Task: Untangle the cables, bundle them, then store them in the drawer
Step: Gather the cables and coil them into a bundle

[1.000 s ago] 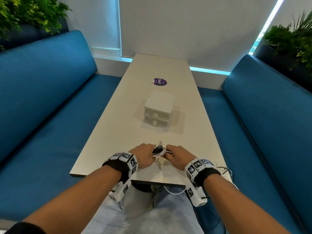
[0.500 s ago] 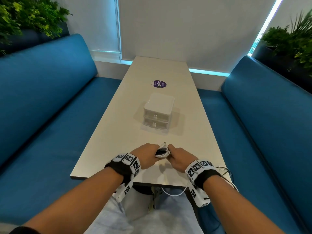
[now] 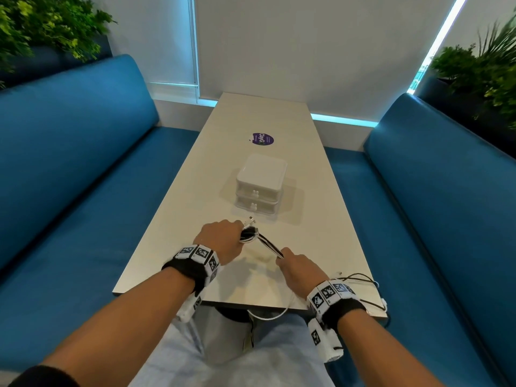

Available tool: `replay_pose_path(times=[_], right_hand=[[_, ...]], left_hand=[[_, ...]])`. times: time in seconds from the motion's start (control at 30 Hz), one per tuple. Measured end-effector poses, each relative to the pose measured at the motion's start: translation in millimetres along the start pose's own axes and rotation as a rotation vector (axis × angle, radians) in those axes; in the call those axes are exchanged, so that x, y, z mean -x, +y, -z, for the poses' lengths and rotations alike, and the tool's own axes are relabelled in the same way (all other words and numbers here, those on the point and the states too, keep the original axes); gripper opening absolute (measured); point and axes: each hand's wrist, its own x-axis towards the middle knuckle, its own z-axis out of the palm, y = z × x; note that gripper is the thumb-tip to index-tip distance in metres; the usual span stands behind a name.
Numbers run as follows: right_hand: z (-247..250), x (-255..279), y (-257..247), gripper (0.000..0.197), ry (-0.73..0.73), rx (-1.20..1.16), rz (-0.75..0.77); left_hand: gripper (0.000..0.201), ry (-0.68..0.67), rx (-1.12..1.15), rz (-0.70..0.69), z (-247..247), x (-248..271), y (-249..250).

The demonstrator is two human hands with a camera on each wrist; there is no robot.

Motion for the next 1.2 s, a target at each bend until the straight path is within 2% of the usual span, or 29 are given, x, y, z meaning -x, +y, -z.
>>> replay_pose_path(times=[0.17,0.2,0.23,0.27,0.37,0.5,0.6,0.7,0.77,0.93,1.0,1.1,1.17,1.2], right_hand=[[6,7,1,0.014,-0.183,-0.797,-0.160],[7,8,1,0.013,-0.184,-0.865,-0.174],[7,7,0,0.013,-0.168,-0.834,-0.162],[8,5,0,0.016,-0.131,-0.692,-0.118],[6,0,-3,0.027,-0.059,-0.140,0.008],[-4,0,-9,0.036,-0.047,0.090,0.041],[-9,0,-8,0.037,-0.034,0.071,0.063],[-10,-2,-12,0.034,-0.006,-0.001,0.091],[-6,-1,-19,0.033,0.010,-0.027,0.117],[0,2,-36,0.032,0.049,-0.051,0.179],[-1,0,-48,0.029,0.046,-0.056,0.216],[-5,-7,-60,0.027,0.017,-0.035,0.234],[-8,-11,-58,0.030,0.004,-0.039,0.229],[-8,-12,-57,0.030,-0.009,-0.062,0.236]], left_hand=[[0.020,-0.015,0.074,0.054,-13,2,-3],[0.019,-0.012,0.092,0.064,-15,2,-4],[0.018,-0.011,0.108,0.072,-16,2,-3],[0.017,-0.009,0.123,0.078,-16,2,-3],[0.015,-0.003,0.152,0.102,-15,1,-5],[0.013,0.015,0.214,0.165,-17,2,-10],[0.022,0.046,0.316,0.255,-22,-1,-12],[0.045,0.053,0.573,0.326,-28,-5,-3],[0.056,0.059,0.737,0.324,-30,-9,4],[0.070,0.028,0.963,0.304,-25,-5,17],[0.065,-0.001,1.067,0.273,-23,-3,29],[0.040,-0.038,1.201,0.269,-22,-6,39],[0.023,-0.046,1.191,0.312,-21,-7,39],[0.021,-0.032,1.158,0.326,-21,-8,38]])
